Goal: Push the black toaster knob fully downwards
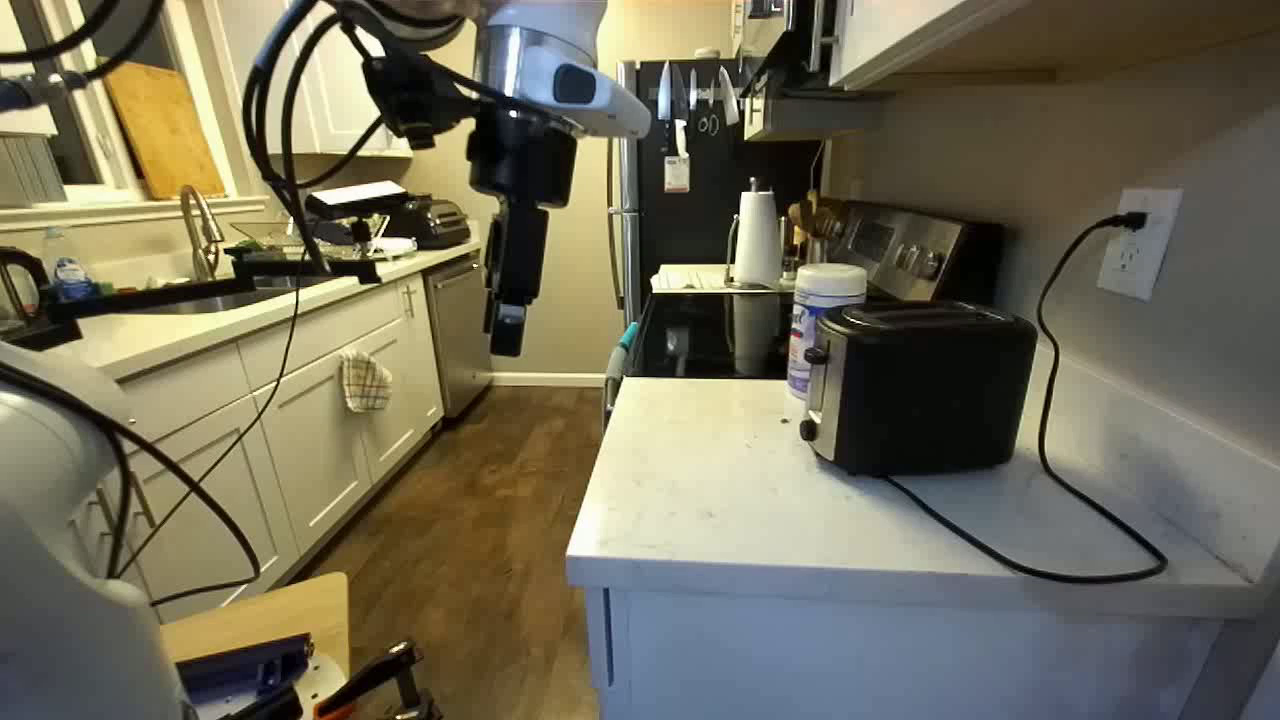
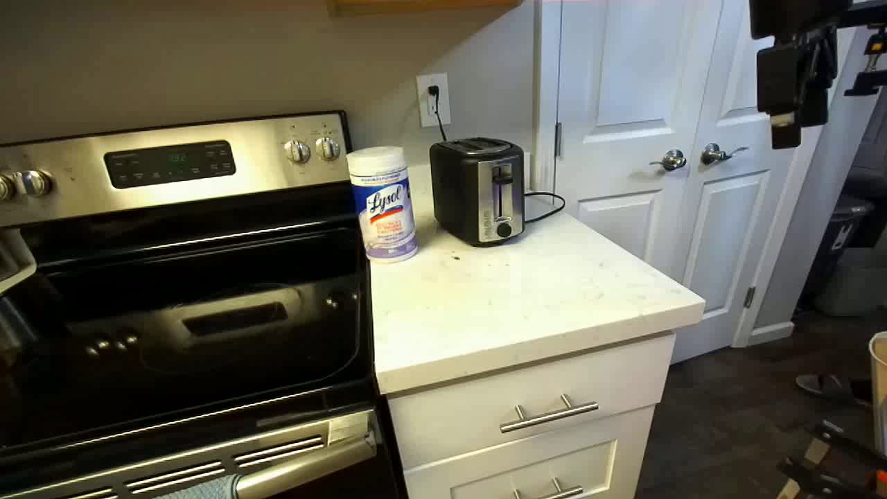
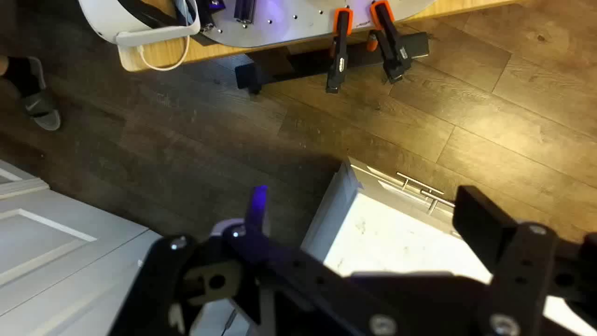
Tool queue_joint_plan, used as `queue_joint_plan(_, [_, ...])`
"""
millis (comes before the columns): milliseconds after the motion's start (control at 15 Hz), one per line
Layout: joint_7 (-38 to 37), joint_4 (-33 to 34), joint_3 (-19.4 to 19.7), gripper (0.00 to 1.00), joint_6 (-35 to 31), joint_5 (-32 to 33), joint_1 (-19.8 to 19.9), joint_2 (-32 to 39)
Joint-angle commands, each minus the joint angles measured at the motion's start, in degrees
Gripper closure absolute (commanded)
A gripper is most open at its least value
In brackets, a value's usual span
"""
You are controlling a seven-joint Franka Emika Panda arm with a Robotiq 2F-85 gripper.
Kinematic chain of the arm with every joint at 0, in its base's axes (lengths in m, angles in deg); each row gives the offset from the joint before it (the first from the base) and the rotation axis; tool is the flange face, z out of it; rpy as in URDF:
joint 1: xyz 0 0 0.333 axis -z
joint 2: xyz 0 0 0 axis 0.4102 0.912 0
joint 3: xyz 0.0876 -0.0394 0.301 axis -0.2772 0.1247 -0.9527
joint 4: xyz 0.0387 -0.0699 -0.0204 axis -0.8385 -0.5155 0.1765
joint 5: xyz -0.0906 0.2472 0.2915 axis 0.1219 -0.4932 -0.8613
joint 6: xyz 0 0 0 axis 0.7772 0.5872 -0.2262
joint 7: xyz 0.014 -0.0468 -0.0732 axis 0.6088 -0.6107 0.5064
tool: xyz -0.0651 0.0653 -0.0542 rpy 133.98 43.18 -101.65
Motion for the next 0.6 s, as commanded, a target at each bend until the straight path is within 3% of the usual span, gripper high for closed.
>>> queue_joint_plan(0, [-0.1, 0.1, 0.3, 0.0, 0.1, 0.1, -0.4, 0.0])
queue_joint_plan(533, [-0.4, 0.1, 0.3, 0.0, -0.2, 0.1, -0.3, 0.2])
